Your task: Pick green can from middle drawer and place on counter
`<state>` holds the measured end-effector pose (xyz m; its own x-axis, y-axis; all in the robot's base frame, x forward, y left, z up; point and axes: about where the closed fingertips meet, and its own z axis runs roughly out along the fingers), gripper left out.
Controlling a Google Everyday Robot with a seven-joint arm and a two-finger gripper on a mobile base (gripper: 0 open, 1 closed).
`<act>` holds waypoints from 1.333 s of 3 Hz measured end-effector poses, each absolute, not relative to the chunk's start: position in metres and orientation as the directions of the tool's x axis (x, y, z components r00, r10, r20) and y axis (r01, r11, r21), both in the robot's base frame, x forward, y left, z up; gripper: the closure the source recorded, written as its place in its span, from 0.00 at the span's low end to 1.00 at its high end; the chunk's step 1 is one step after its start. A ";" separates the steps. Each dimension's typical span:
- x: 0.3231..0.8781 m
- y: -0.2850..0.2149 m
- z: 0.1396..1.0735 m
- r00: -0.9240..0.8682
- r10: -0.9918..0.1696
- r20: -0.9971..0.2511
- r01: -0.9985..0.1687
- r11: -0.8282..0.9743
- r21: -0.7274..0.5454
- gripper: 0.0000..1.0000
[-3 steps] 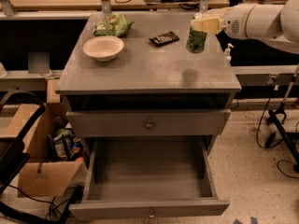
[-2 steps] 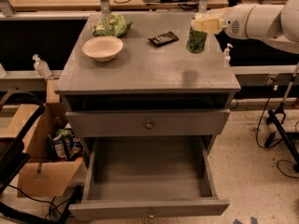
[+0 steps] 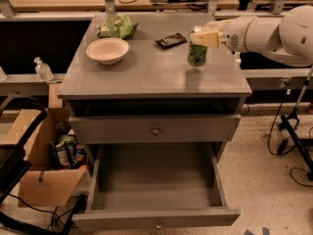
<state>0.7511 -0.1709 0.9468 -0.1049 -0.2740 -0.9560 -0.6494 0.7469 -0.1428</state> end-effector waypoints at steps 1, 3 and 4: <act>0.749 -0.163 0.936 -0.103 -0.290 -0.952 -0.653 0.741 -0.155 1.00; 0.750 -0.156 0.924 -0.123 -0.297 -0.947 -0.669 0.730 -0.142 0.84; 0.750 -0.153 0.923 -0.123 -0.297 -0.947 -0.672 0.727 -0.140 0.61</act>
Offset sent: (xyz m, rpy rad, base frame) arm -0.0037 0.0121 -0.0348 -0.0288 0.0678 0.0288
